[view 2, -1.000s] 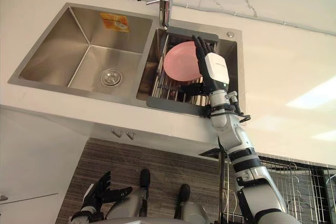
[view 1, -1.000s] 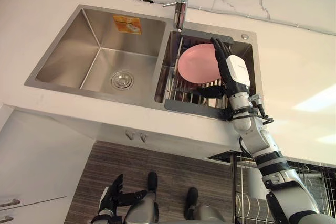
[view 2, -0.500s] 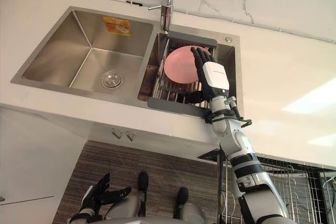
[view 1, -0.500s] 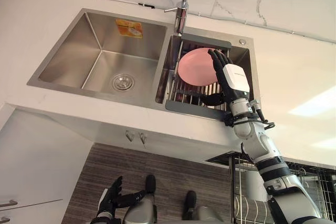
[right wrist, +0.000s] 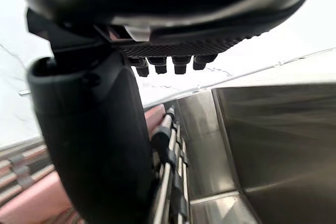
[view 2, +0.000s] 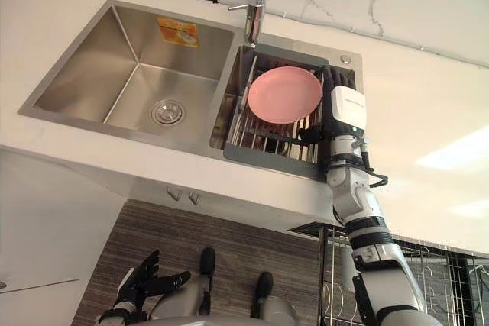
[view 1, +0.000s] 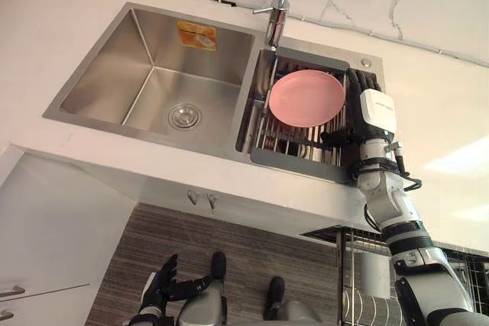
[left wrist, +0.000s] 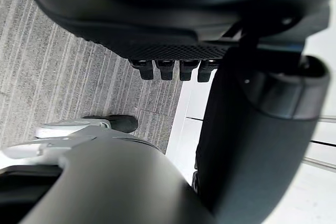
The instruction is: Walk over to the sink, pick up the cup, carry it to the dishwasher, place the cup inside the dishwasher, then close the dishwasher door
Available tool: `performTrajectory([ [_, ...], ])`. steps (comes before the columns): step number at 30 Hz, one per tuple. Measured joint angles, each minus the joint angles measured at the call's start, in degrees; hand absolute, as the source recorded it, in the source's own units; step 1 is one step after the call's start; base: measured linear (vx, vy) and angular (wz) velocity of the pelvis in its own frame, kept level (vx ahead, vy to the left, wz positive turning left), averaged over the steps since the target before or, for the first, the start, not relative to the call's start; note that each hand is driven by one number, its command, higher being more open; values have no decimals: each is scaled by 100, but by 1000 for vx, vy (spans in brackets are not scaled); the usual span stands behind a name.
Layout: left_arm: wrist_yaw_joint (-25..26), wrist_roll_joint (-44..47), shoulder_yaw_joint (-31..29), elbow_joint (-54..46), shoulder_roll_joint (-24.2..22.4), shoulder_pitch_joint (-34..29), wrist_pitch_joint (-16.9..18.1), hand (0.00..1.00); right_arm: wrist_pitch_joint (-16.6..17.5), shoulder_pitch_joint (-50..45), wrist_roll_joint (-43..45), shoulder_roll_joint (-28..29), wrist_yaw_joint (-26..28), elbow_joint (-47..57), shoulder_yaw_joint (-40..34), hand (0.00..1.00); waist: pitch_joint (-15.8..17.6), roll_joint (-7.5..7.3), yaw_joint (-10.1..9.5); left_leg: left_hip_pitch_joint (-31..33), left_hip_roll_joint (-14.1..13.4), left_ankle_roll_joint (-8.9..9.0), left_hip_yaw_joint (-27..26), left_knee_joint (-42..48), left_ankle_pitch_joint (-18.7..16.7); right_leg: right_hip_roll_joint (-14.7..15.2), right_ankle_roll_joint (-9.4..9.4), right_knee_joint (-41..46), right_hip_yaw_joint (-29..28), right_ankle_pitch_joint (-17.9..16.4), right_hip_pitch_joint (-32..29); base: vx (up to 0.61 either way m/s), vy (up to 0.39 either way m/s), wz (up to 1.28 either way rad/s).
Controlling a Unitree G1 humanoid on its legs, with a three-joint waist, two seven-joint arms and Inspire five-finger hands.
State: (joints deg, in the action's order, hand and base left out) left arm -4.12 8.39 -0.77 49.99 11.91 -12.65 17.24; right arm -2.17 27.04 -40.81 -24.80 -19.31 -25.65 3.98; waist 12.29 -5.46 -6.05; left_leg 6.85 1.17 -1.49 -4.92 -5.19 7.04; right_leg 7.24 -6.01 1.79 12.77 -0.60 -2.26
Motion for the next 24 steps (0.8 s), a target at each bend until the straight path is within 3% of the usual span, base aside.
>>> performTrajectory([
  [10, -38, 157, 0, 3, -17, -1, 2, 100, -53, 216, 121, 0, -366, -344, -7, 100, 4, 4, -48, 170, -153, 7, 122, -15, -34, -151, 85, 41, 3, 244, -165, -7, -3, 2],
  [24, -106, 291, -8, -92, -75, 10, 66, 100, 93, 806, 142, 0, -669, -495, 145, 100, 142, 38, -88, 425, -238, 105, 235, -10, 62, -212, 110, 66, 35, 241, -382, 18, -31, 3],
])
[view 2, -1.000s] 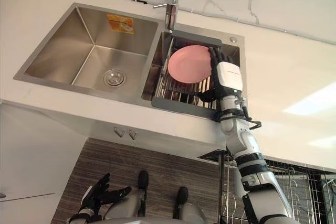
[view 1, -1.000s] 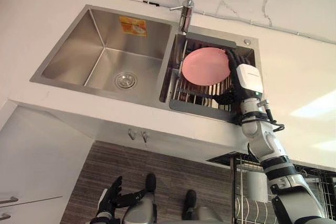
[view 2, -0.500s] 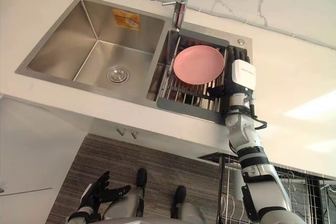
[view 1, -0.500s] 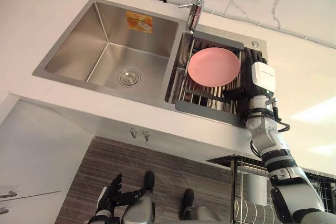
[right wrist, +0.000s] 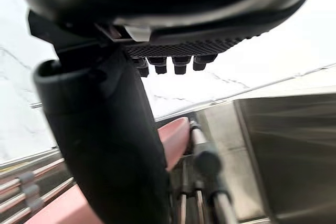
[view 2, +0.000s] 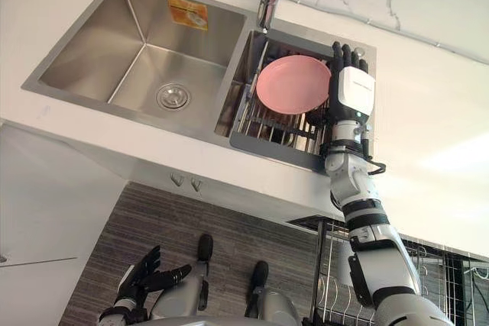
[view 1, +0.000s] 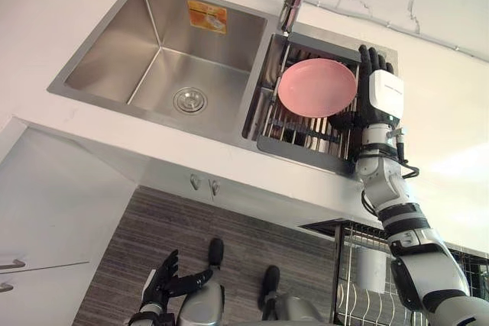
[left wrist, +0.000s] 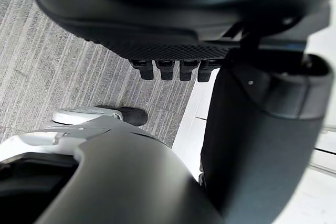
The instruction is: Walk over to the sink, pick up the cup, carry it to the dishwasher, place the cup inside the dishwasher, then close the dishwasher door
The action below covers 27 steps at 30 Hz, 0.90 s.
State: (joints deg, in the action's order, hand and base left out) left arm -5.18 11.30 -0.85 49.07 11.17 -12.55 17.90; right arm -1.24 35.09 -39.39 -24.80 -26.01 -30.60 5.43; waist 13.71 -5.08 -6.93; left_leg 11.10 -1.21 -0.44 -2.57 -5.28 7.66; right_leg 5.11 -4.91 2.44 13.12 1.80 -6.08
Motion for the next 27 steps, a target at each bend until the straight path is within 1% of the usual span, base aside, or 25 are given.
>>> performTrajectory([
  [2, -5, -1, -17, -16, -9, 30, 16, 100, 9, 75, 74, 0, 0, 1, 5, 100, 103, -7, 4, 13, 34, -2, -1, 23, 29, 9, 35, -26, -1, -45, 1, 32, -29, 0],
  [4, -11, -2, -91, -15, -27, 58, 15, 100, 9, 168, 184, -7, 3, 1, 6, 100, 125, -13, 10, 63, 32, -53, -4, 24, 88, 10, 41, -112, 0, -47, 1, 14, -15, 0],
  [7, -10, -1, -123, -18, -24, 115, 15, 100, 15, 506, 227, -7, 6, 1, 83, 100, 206, -2, 1, 91, 4, -39, 4, 27, 133, -13, 64, -159, 16, -59, 4, 9, -25, 1],
  [8, -10, -1, -136, -16, -22, 124, 14, 100, 25, 578, 227, -12, 6, 2, 120, 0, 225, -3, 1, 96, -3, -35, 8, 27, 139, -20, 74, -160, 20, -65, 3, -3, -43, 3],
  [15, -10, 0, -158, -7, -23, 249, 15, 100, 150, 1058, 284, -48, -40, 50, 366, 0, 296, 12, -41, 215, -73, 18, 51, 34, 193, -98, 160, -176, 123, -97, -63, -3, -31, 6],
  [17, -9, 1, -157, -4, -32, 289, 18, 100, 150, 1093, 315, -291, 104, 45, 513, 0, 325, 20, -37, 251, -90, 23, 55, 62, 196, -117, 177, -176, 131, -94, -86, 24, -31, -2],
  [22, -8, 2, -153, 15, -54, 408, 27, 100, 168, 1179, 573, -321, 98, 58, 477, 0, 392, 58, -30, 276, -139, 50, 67, 68, 206, -168, 204, -187, 141, -92, -109, 33, -39, -1],
  [25, -8, 5, -152, 15, -53, 466, 51, 100, 293, 1200, 624, -322, 140, 108, 498, 0, 395, 63, -32, 290, -175, 68, 86, 69, 216, -206, 234, -188, 152, -111, -111, 41, -41, 3],
  [27, -7, 5, -149, 14, -63, 510, 65, 100, 390, 1204, 671, -320, 243, 187, 551, 0, 413, 93, -67, 293, -192, 79, 99, 69, 222, -223, 251, -188, 160, -122, -110, 37, -41, 2],
])
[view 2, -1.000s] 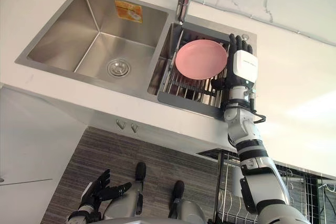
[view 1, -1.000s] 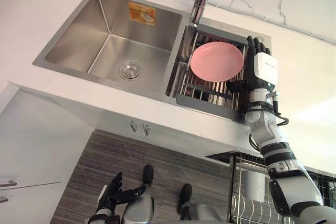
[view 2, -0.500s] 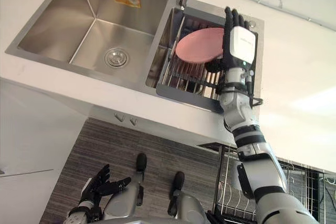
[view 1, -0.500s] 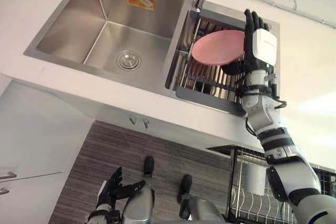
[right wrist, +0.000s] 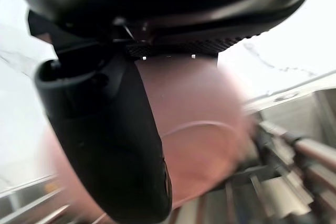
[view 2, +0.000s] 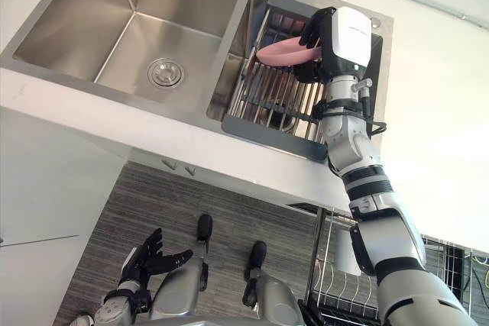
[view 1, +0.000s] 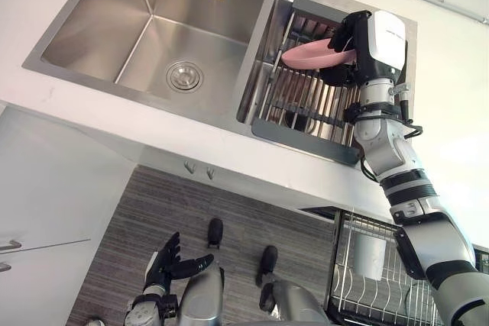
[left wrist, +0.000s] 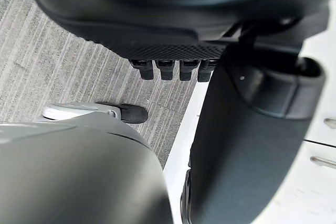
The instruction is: Walk over to the sink, pick up the cup, carry it to the dishwasher, place the cup inside the dishwasher, then close the dishwasher door
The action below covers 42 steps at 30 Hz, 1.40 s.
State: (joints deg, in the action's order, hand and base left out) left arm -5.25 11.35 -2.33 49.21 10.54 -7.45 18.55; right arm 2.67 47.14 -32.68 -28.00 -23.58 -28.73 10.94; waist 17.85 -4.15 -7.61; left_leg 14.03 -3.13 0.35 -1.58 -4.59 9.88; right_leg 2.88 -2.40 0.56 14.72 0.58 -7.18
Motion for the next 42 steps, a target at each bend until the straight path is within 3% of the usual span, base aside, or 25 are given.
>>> performTrajectory([
  [10, 20, -7, 10, 2, -27, 8, 63, 100, 65, -286, 136, -52, 187, 773, -37, 0, 25, 40, 57, -62, -16, 47, -87, -5, 9, -4, 2, 1, -76, -1, 20, 32, -10, -4],
  [15, 35, -18, 13, 19, -42, -39, 64, 100, 493, -1205, 331, -36, 325, 2261, -209, 0, 18, 39, 115, -373, -19, 47, -280, -32, -90, 14, 0, 9, -240, 0, 225, 57, 4, -17],
  [17, 41, -21, 13, 41, -44, -83, 68, 100, 745, -1627, 332, 56, 410, 2968, -217, 0, -17, 25, 223, -519, -19, 50, -379, -36, -157, 23, -3, 11, -325, -3, 318, 55, 16, -20],
  [26, 183, -215, 30, 435, -29, -356, 167, 100, 1174, -3440, 325, 428, 588, 4264, -819, 0, -675, 15, 568, -891, 3, 32, -729, -76, -312, 75, -46, -4, -638, -33, 524, 42, 13, -21],
  [35, 307, -380, 80, 754, -6, -727, 185, 100, 2091, -4948, 328, 584, 281, 5003, -1648, 0, -1213, 44, 999, -1266, -24, 74, -1064, -82, -390, 63, -43, -48, -978, -56, 737, -3, 4, -20],
  [42, 363, -461, 166, 806, 4, -794, 185, 100, 2318, -5395, 321, 728, 162, 5216, -1825, 0, -1300, 71, 1030, -1516, -33, 65, -1314, -82, -439, 58, -18, 52, -1238, -81, 820, -32, 27, -18],
])
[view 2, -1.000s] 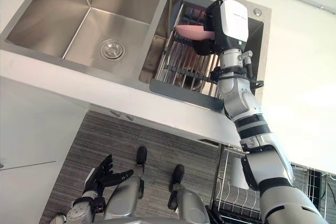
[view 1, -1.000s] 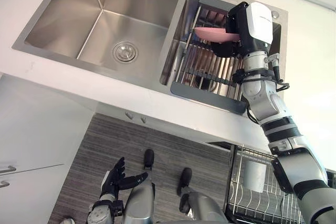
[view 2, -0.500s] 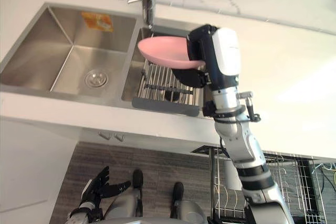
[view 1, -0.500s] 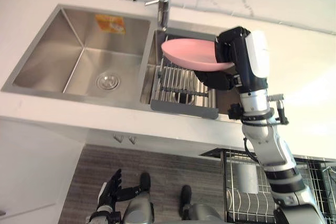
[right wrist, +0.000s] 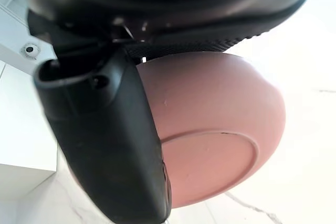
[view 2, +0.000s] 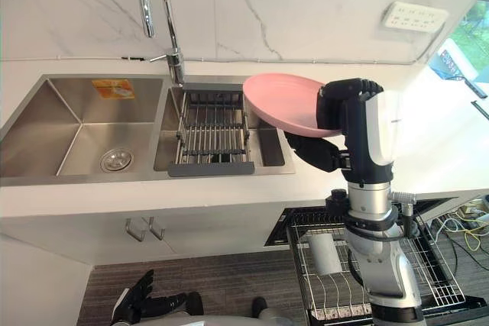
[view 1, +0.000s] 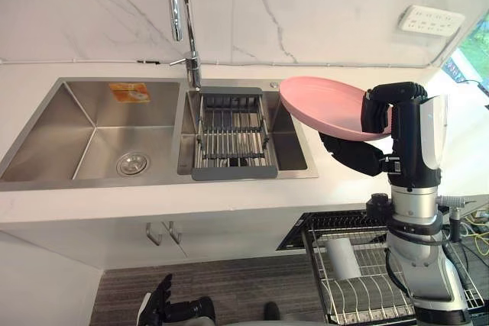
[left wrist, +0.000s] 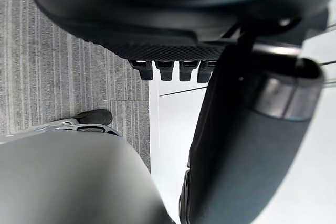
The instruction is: Walk over to the sink, pick up the cup, carry it to the dishwasher, place the cup inside the dishwasher, then close the dishwasher door
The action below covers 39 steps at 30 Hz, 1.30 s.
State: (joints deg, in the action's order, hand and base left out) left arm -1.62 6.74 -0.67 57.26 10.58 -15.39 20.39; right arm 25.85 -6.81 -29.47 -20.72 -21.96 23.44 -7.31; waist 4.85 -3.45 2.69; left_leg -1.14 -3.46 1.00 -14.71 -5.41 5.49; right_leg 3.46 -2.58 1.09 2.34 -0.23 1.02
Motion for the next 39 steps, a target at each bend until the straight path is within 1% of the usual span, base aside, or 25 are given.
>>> performTrajectory([
  [2, -8, -5, 1, 4, -2, -80, 7, 100, 81, -79, -2, 94, -64, 45, -138, 0, -18, 0, 25, -75, 7, -10, -59, 2, -20, -2, -6, 9, -133, -29, -10, -28, 28, -23],
  [4, -15, -15, 2, 41, -14, -164, 26, 100, 81, -80, -10, 93, -120, 61, -208, 0, -36, 7, 56, -117, 29, 10, -92, 3, -40, -4, -7, 43, -272, -29, -53, -24, 32, -36],
  [5, -14, -13, 1, 81, -19, -203, 40, 100, 82, -77, -9, 93, -173, 66, -214, 0, -53, -1, 46, -133, 63, 68, -81, 3, -82, -8, -12, 122, -428, -32, -153, -19, 37, -53],
  [6, -14, -5, 2, 82, -23, -229, 45, 100, 89, -76, -9, 93, -181, 70, -214, 0, -59, -1, 31, -136, 82, 77, -65, 3, -93, -18, -12, 154, -522, -32, -204, -13, 37, -69],
  [9, -61, -2, 1, 83, -21, -258, 73, 100, 95, -93, -8, 93, -189, 74, -214, 0, -61, -1, 86, -164, 178, 29, -111, 7, -139, -43, -54, 203, -927, 40, -389, -4, 38, -65],
  [11, -95, -3, 0, 83, -17, -271, 72, 100, 94, -136, -11, 99, -204, 74, -214, 0, -62, -5, 123, -178, 261, 12, -299, 33, -195, -51, -101, 188, -1233, 133, -531, 5, 62, -90],
  [12, -98, 0, -1, 85, -19, -280, 68, 100, 95, -192, -20, 124, -225, 70, -211, 0, -62, -5, 136, -200, 299, -21, -415, 37, -227, -62, -86, 131, -1320, 176, -572, 10, 61, -86],
  [13, -98, 4, -6, 85, -22, -285, 65, 100, 94, -223, -32, 150, -228, 65, -211, 0, -62, -5, 135, -227, 297, -21, -527, 37, -251, -33, -46, 79, -1273, 175, -580, 19, 65, -100],
  [14, -96, 14, -24, 86, -34, -305, 63, 100, 96, -239, -129, 231, -230, 18, -187, 0, -62, -5, 119, -303, 270, 11, -787, 40, -314, 54, 182, -12, -1012, 161, -588, 20, 67, -91],
  [15, -95, 35, -35, 86, -41, -314, 63, 100, 98, -239, -181, 254, -233, -10, -162, 0, -62, -2, 119, -339, 242, 13, -925, 42, -343, 91, 341, -39, -820, 158, -589, 26, 85, -120],
  [16, -96, 111, -47, 102, -44, -326, 62, 100, 134, -257, -236, 259, -259, -67, -90, 0, -65, 1, 125, -389, 176, -17, -1171, 73, -425, 180, 510, -41, -440, 96, -623, 32, 65, -116],
  [17, -94, 149, -61, 136, -48, -331, 62, 100, 172, -294, -312, 267, -315, -94, -39, 0, -69, 32, 127, -391, 99, -84, -1387, 177, -569, 269, 585, 143, -99, 46, -719, 29, 47, -112],
  [18, -94, 166, -72, 142, -46, -342, 62, 100, 184, -294, -358, 270, -338, -111, -6, 0, -75, 30, 133, -394, 75, -88, -1486, 237, -644, 318, 601, 359, 57, 41, -827, 32, 23, -99],
  [19, -96, 169, -96, 127, -4, -367, 63, 100, 200, -301, -437, 274, -392, -121, 48, 0, -129, -125, 137, -397, 168, -19, -1452, 495, -839, 432, 623, 796, 280, 115, -972, 31, 20, -84],
  [20, -89, 163, -114, 133, 10, -347, 26, 100, 231, -300, -443, 248, -457, -155, 65, 0, -156, -152, 122, -367, 273, -4, -1149, 695, -1008, 465, 333, 941, 133, 130, -1010, 34, 13, -71],
  [22, -85, 157, -107, 116, -20, -328, 1, 100, 224, -298, -442, 230, -570, -231, 70, 0, -213, -98, 145, -384, 242, 14, -1169, 830, -1106, 420, 288, 827, 169, 54, -970, 88, 20, -45],
  [23, -75, 159, -107, 114, -48, -313, -19, 100, 185, -293, -443, 185, -594, -277, 72, 0, -237, -33, 134, -369, 169, 32, -1174, 912, -1154, 377, 335, 585, 280, 86, -862, 119, 20, -36],
  [24, -73, 162, -108, 113, -50, -312, -29, 100, 157, -292, -443, 163, -592, -300, 74, 0, -240, -30, 130, -346, 122, 35, -1170, 979, -1185, 346, 371, 452, 324, 158, -795, 112, -3, -32],
  [25, -72, 202, -115, 111, -36, -309, -44, 100, 79, -281, -438, 117, -558, -314, 80, 0, -239, -54, 112, -310, 55, 43, -1187, 1133, -1294, 307, 308, 202, 336, 366, -689, 93, -15, -24],
  [26, -73, 293, -122, 112, -37, -308, -105, 100, 11, -267, -430, 43, -492, -313, 90, 0, -242, -56, 108, -261, -8, 78, -1214, 1304, -1418, 277, 229, 41, 331, 496, -611, 96, -19, -21],
  [29, -73, 351, -135, 117, -58, -306, -135, 100, -199, -263, -354, -13, -266, -319, 89, 0, -225, -20, 67, -170, -134, 95, -1180, 1591, -1588, 194, 75, -168, 272, 618, -532, 89, -19, -18],
  [33, -68, 325, -167, 142, -95, -282, -135, 100, -364, -271, -195, -14, -13, -526, 82, 0, -186, 41, 12, -185, -148, 93, -917, 1660, -1614, 129, -39, -374, 254, 705, -373, 96, -30, -9],
  [35, -69, 310, -167, 181, -113, -245, -135, 100, -393, -277, -187, -14, 49, -709, 82, 0, -155, 91, -5, -206, -161, 93, -892, 1660, -1614, 116, -52, -440, 271, 713, -312, 59, -18, 2],
  [37, -69, 227, -168, 191, -130, -192, -136, 100, -434, -276, -187, -14, 52, -953, 82, 0, -105, 163, -25, -198, -167, 94, -874, 1639, -1615, 114, -54, -450, 291, 713, -310, 33, -16, 4],
  [39, -70, 206, -148, 191, -172, -137, -138, 100, -501, -271, -192, -14, -4, -1253, 84, 0, -31, 274, -28, -149, -163, 93, -856, 1614, -1614, 127, -56, -447, 315, 711, -339, -2, -16, 5],
])
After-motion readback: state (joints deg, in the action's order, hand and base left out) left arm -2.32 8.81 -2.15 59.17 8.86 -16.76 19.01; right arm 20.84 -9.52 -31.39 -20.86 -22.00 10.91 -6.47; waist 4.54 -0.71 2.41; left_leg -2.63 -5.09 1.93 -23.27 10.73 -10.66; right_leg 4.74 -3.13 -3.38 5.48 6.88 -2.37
